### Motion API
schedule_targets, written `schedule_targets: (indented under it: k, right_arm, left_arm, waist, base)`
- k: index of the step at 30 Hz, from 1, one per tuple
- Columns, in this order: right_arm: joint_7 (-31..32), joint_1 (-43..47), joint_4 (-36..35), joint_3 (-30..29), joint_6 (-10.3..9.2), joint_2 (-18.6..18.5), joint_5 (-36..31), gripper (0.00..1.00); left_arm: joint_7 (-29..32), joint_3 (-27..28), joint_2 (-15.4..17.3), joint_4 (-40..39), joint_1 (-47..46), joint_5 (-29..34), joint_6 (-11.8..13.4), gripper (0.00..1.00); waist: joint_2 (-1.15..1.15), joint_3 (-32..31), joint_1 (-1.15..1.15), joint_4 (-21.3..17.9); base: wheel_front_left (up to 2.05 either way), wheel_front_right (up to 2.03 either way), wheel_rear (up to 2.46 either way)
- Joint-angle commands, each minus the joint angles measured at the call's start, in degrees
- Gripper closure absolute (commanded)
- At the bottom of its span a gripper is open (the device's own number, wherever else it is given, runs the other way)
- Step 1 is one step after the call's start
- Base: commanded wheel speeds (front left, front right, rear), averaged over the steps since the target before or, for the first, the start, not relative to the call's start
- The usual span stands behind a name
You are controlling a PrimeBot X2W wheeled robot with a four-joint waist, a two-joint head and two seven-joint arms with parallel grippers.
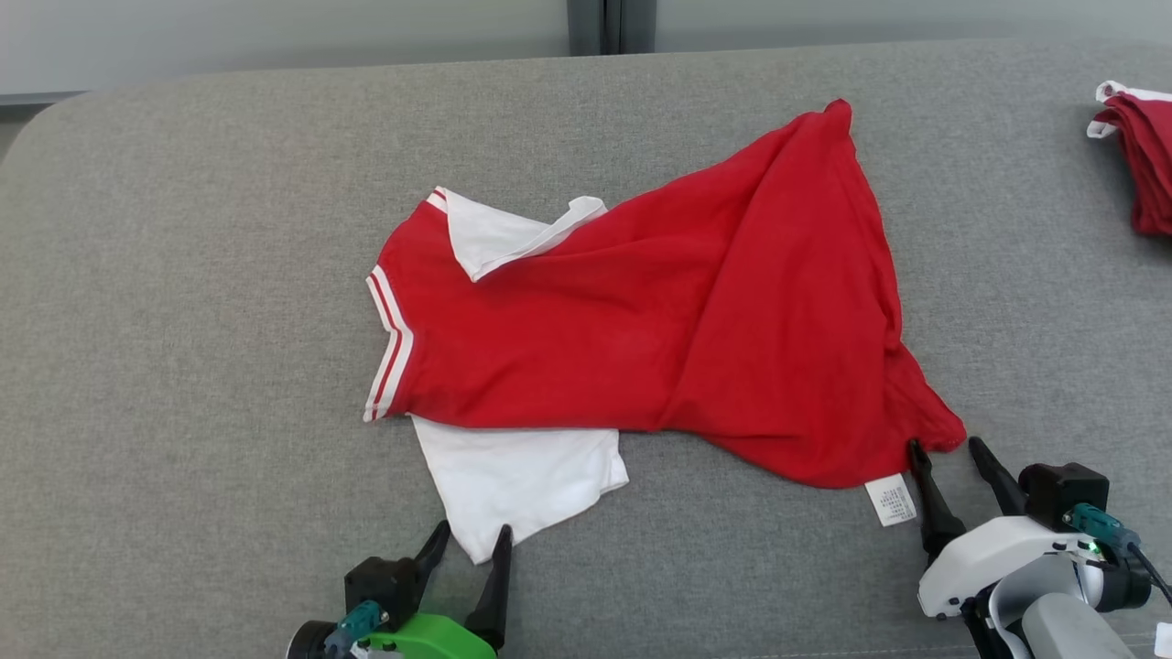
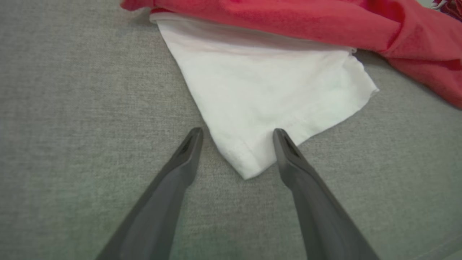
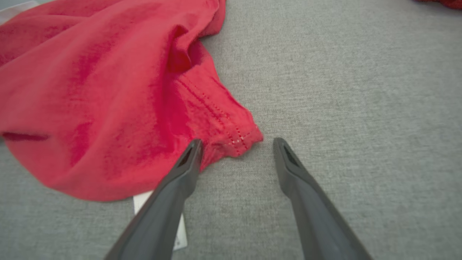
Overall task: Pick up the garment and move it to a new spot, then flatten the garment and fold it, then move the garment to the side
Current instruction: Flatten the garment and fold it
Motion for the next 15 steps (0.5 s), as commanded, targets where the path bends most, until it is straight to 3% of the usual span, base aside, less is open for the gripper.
schedule_targets:
  k: [1,2,3,4,5,6,10,15]
  right_arm:
    - [-0.16,-1.12,0.56,0.34,-0.10,0.11,0.64,0.00]
    - [-0.16,-1.45,0.72,0.53,-0.10,0.17,0.82,0.02]
    - [-0.16,-1.60,0.99,0.62,-0.10,0.33,1.25,0.62]
    - [-0.16,-1.73,1.37,0.80,-0.10,0.39,1.58,0.92]
    - [-0.16,-1.89,1.63,0.94,-0.10,0.33,1.78,1.00]
    - [-0.16,-2.13,2.34,1.27,-0.10,0.28,2.16,1.00]
    - [-0.15,-3.50,2.76,2.55,-0.10,-0.13,3.11,1.00]
    - [-0.16,-2.74,-2.00,3.26,-0.10,-0.49,4.63,1.00]
  left_arm:
    - [0.32,-1.03,0.17,1.44,-0.95,-0.48,-0.48,0.00]
    - [0.43,-1.86,0.13,1.86,-1.41,-1.01,-0.67,0.00]
    - [0.44,-2.52,0.10,2.28,-1.79,-1.47,-0.77,0.26]
    - [0.46,-3.34,0.07,2.82,-2.22,-2.07,-0.84,0.58]
    - [0.47,-3.86,0.02,3.05,-2.62,-2.52,-0.80,0.83]
    - [0.50,-4.35,-0.01,3.14,-3.04,-2.94,-0.66,1.00]
    - [0.38,-5.41,0.17,2.56,-3.94,-4.36,-0.90,1.00]
    - [0.19,-3.21,0.21,-3.14,-4.75,-4.92,-0.97,1.00]
  waist:
    - [0.00,0.21,0.00,0.19]
    - [0.00,0.29,0.00,0.28]
    - [0.00,0.35,0.00,0.30]
    - [0.00,0.38,0.00,0.29]
    - [0.00,0.40,0.00,0.26]
    - [0.00,0.44,0.00,0.23]
    - [0.00,0.34,0.00,0.15]
    - [0.00,-0.21,0.00,-0.08]
  base:
    - [0.00,0.00,0.00]
    - [0.00,0.00,0.00]
    - [0.00,0.00,0.00]
    - [0.00,0.00,0.00]
    - [0.00,0.00,0.00]
    - [0.00,0.00,0.00]
    - [0.00,0.00,0.00]
    - [0.00,0.00,0.00]
